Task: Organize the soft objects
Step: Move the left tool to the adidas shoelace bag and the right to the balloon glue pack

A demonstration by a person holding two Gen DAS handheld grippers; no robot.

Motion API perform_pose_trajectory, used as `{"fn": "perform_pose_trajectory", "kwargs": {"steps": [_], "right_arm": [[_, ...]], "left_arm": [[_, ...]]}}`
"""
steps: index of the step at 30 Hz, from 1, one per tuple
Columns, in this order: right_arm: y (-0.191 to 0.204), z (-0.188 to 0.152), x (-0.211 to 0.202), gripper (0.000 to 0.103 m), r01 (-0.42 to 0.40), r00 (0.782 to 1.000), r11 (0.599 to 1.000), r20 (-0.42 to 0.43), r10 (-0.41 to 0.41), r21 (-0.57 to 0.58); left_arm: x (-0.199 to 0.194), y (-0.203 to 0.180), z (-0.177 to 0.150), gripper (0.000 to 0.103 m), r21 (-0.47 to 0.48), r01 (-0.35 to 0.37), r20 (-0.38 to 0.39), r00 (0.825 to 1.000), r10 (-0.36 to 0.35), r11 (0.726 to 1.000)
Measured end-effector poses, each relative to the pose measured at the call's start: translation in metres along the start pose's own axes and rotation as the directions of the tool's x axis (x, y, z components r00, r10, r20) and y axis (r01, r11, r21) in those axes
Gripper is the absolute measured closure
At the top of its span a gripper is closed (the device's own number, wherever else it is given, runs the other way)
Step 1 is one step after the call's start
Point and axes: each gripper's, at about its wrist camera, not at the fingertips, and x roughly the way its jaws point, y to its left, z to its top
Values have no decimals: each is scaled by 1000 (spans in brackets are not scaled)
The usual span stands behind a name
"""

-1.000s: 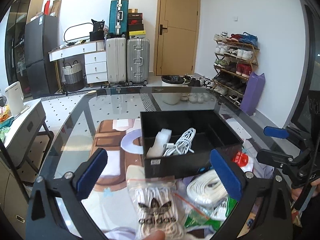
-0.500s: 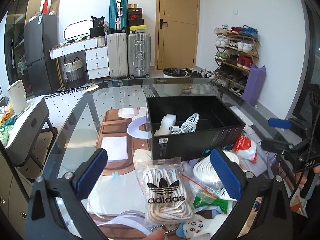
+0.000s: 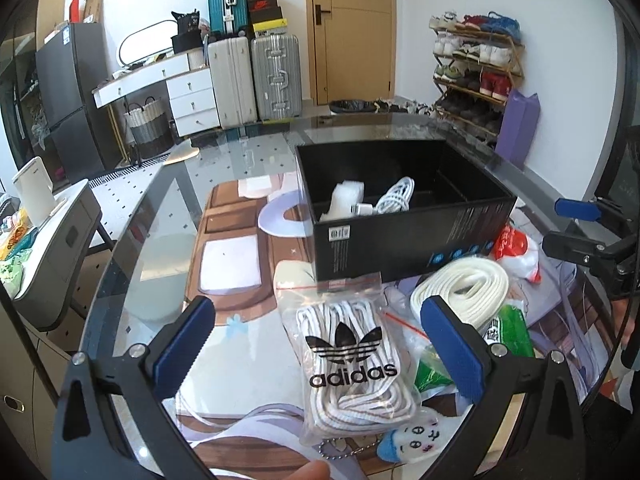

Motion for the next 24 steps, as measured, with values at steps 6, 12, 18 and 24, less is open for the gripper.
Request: {"fn": "perform_pose_trajectory", "kwargs": {"steps": [6,12,18,24], "right_arm": [[-8,-1,4,1,25,999,1000,-28,-25,7],[-16,-4,8,1,41,998,999,-55,-40,19],[-20,-7,12,1,49,996,998,-80,-47,27],[-21,-10,21,1,54,992,998,-115,-51,24]], "left_arm": [[8,1,-4,0,0,-10,-45,999,10,1000],[14,2,-6,0,-2,-18,-77,997,18,1000],[18,6,-6,0,-20,-22,-106,994,20,1000],[21,4,-9,0,-14,-13,-124,992,11,1000]]}}
